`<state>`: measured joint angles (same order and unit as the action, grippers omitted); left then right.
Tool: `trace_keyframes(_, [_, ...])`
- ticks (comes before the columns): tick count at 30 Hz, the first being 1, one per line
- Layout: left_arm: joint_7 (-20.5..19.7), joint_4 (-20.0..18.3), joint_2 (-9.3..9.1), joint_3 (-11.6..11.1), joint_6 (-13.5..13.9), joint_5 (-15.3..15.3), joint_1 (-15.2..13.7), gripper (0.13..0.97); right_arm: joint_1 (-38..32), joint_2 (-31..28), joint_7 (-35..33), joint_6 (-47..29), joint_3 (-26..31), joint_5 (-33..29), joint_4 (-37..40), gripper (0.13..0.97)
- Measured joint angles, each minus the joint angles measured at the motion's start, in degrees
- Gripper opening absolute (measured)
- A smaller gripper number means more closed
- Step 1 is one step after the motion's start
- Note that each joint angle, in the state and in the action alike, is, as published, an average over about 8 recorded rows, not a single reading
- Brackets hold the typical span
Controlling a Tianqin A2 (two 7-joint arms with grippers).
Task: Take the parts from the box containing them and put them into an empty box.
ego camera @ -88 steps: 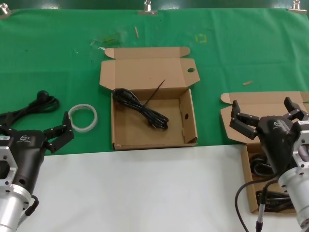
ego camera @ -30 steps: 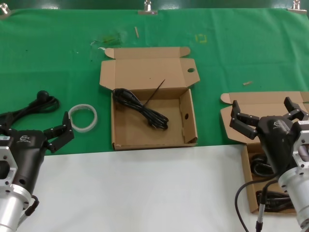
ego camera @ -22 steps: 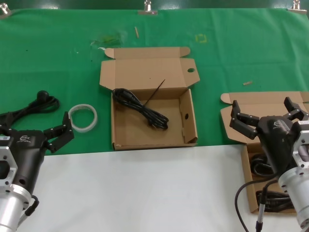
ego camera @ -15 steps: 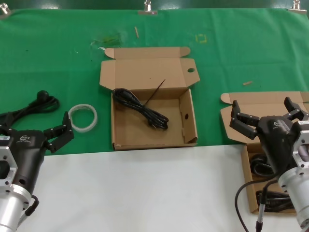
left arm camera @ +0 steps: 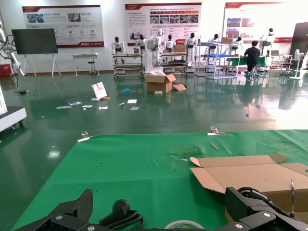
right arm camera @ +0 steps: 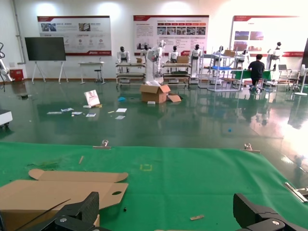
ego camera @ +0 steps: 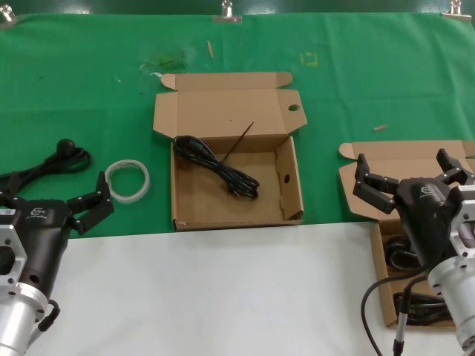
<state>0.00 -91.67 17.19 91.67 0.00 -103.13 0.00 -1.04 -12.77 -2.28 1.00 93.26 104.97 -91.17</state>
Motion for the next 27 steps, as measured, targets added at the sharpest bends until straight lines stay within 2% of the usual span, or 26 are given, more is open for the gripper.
trace_keyframes(27, [0.0,0.0,0.0,0.0,0.0,0.0,0.0,0.966,0.0,0.0,0.0,0.0,0.0,0.0,0.0,0.966])
